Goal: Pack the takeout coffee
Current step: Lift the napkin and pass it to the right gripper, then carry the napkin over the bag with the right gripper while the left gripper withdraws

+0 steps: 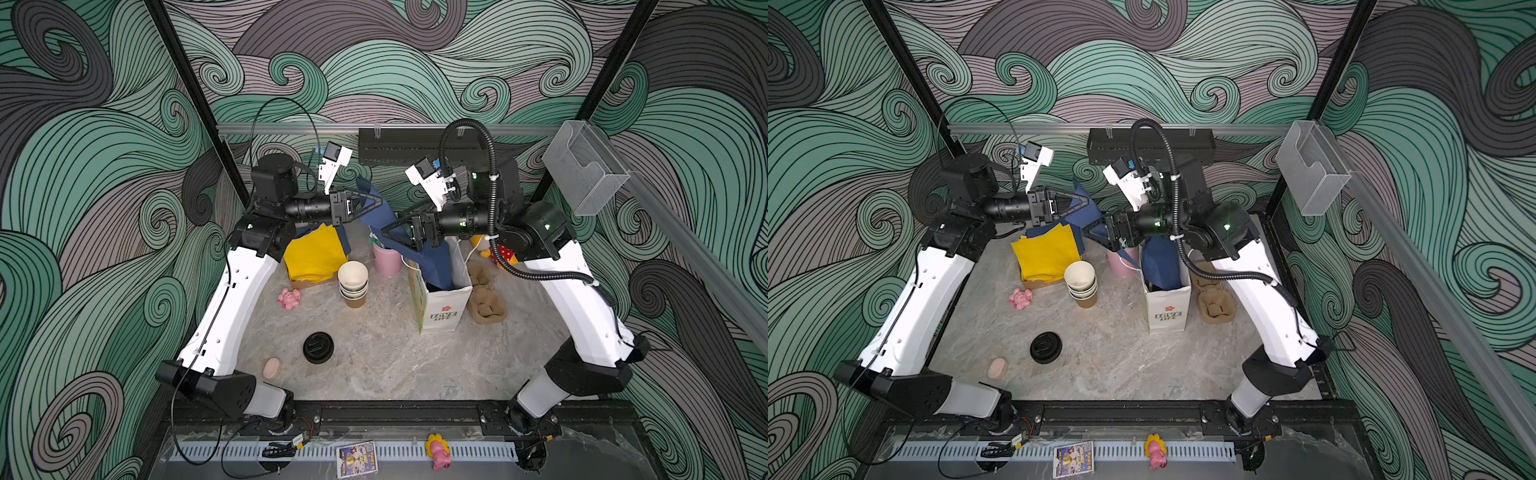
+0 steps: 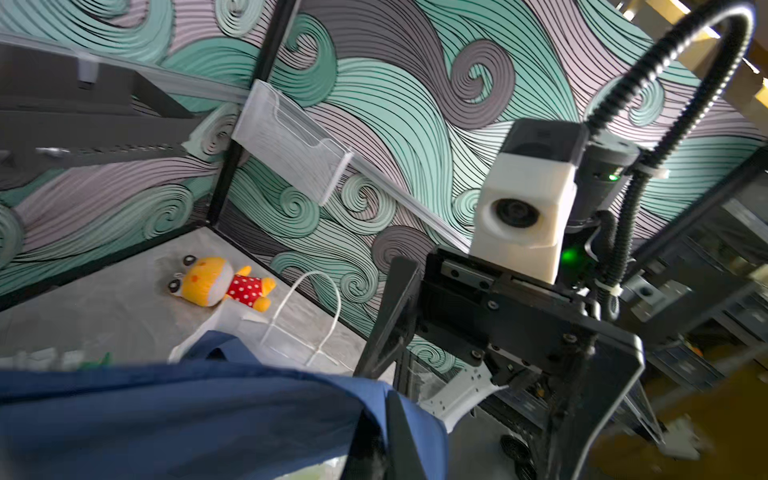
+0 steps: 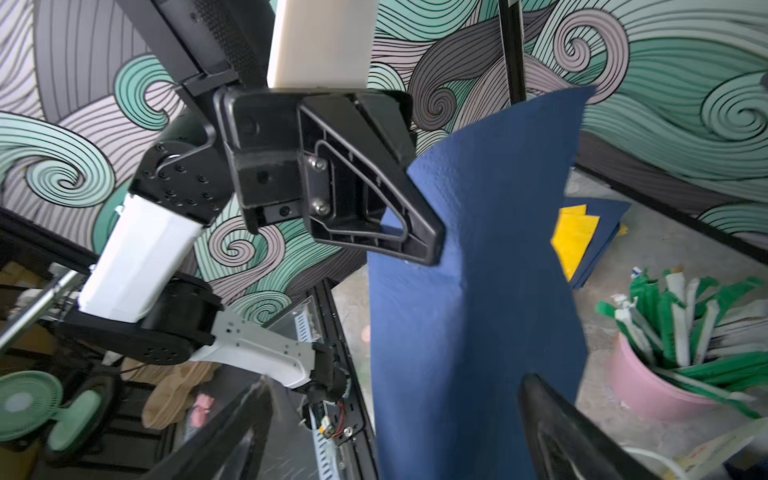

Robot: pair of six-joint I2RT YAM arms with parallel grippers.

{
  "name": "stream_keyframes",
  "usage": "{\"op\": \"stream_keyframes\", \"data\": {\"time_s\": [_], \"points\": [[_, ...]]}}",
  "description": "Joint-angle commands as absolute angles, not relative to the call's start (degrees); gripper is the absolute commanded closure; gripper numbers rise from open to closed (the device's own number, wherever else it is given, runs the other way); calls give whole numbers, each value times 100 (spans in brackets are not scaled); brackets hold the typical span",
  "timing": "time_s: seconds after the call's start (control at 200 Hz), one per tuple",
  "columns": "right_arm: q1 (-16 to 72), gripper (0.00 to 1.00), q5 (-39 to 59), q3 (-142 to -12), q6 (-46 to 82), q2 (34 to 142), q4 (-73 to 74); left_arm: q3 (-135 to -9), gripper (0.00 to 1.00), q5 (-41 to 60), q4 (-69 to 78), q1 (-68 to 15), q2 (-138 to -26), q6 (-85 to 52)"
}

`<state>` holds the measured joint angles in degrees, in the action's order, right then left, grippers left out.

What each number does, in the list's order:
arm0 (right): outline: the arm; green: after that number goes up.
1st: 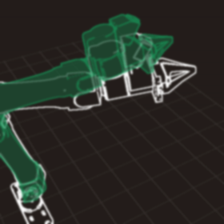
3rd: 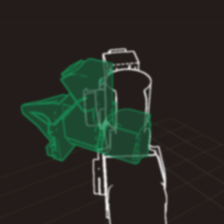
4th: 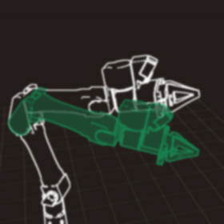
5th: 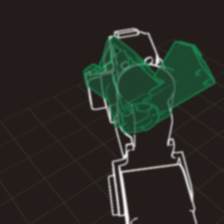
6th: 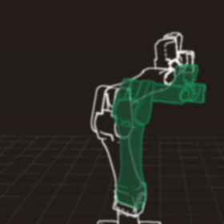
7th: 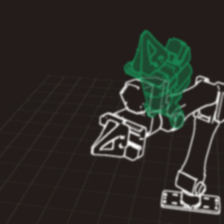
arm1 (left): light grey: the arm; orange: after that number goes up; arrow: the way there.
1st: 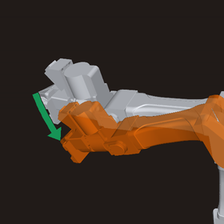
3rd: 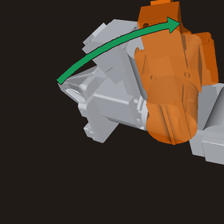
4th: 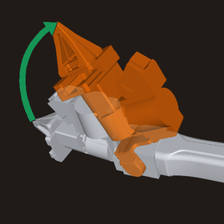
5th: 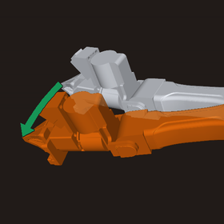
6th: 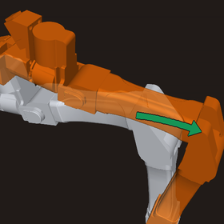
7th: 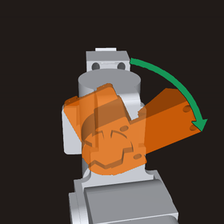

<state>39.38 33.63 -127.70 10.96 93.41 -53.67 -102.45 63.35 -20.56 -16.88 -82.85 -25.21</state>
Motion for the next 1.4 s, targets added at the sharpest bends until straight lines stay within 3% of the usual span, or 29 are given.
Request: {"op": "stream_keyframes", "data": {"time_s": [0.0, 0.24, 0.35, 0.37, 0.43, 0.47, 0.495, 0.535, 0.66, 0.725, 0.82, 1.035, 1.181, 1.396], "points": [[3933, 21, 3486, -12368, 1303, 9207, -4978, -10496, 100, 6876, -1784, -1854, -8389, -2518], [3929, 69, 3316, -11908, 1454, 8974, -4577, -10647, 100, 6947, -1601, -1988, -8515, -2679], [3931, 100, 3221, -11912, 1457, 8934, -4578, -10679, 100, 6932, -1555, -2009, -8541, -2699], [3929, 100, 3187, -11916, 1465, 8914, -4581, -10679, 91, 6877, -1586, -2008, -8535, -2646], [3936, 100, 2991, -11905, 1501, 8823, -4706, -10700, 53, 6466, -1858, -2008, -8447, -2281], [3932, 100, 2740, -11926, 1526, 8744, -4892, -10653, 42, 5968, -1952, -2010, -8336, -2058], [3929, 100, 2574, -11927, 1558, 8682, -5025, -10583, 31, 5509, -1960, -2007, -8260, -2006], [3933, 100, 2214, -11977, 1592, 8590, -5282, -10407, 24, 4764, -1888, -2011, -8183, -2036], [3929, 100, 809, -12105, 2017, 8347, -6121, -9717, 21, 2622, -1953, -2012, -7684, -2574], [3937, 100, 302, -12128, 2288, 8284, -6525, -9353, 21, 2035, -2240, -2004, -7567, -2903], [3944, 100, -158, -12129, 2640, 8274, -7092, -8906, 21, 2268, -2327, -2007, -7487, -3251], [3920, 100, -874, -11951, 2736, 8402, -7587, -8193, 20, 3796, -2005, -2232, -7724, -3582], [3920, 100, -563, -12380, 2692, 8726, -7555, -8065, 20, 4355, -1950, -2450, -7972, -3354], [3964, 100, 479, -13380, 2429, 8647, -6876, -7938, 21, 3260, -2059, -2465, -7869, -3209]]}}
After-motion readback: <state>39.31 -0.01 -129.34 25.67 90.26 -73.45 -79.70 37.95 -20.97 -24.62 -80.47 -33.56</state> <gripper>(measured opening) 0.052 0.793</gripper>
